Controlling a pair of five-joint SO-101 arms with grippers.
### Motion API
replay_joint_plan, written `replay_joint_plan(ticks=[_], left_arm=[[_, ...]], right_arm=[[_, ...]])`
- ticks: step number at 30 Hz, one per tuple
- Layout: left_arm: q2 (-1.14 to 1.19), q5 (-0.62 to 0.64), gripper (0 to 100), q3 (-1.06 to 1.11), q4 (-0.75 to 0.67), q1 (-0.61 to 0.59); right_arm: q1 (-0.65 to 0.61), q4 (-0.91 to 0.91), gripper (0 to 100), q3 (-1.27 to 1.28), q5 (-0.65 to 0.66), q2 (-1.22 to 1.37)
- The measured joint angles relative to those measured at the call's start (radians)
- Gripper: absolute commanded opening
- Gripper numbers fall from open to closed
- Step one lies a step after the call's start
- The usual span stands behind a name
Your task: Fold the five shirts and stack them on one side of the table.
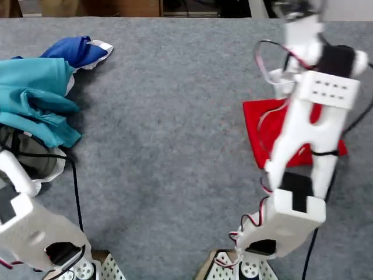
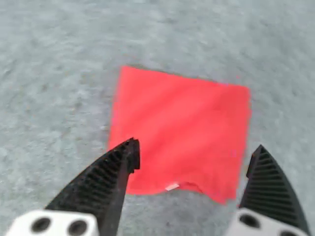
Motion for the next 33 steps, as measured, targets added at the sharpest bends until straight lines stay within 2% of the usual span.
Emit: replay_joint_plan(ticks=[4,10,12,16,25,33], left_arm=[[0.071,0.0,11,0.0,-0.133,0.02],[0.147,0.002,11,0.008,-0.278,0.083],[0.181,0.037,11,0.008,-0.322,0.083],[0.213,0.107,2,0.008,-0.388,0.083],[0.204,0.121,2,0.009,-0.387,0.083],[0.072,0.123,2,-0.044,-0.221,0.118]], right_arm=[[-0.049,-0.008,34.6,0.043,0.0,0.0],[-0.055,-0.009,34.6,0.068,0.0,0.0],[-0.055,-0.009,34.6,0.078,0.0,0.0],[-0.055,-0.009,32.3,0.101,0.0,0.0],[-0.055,-0.009,9.7,0.123,0.0,0.0],[-0.055,-0.003,8.1,0.123,0.002,0.0]])
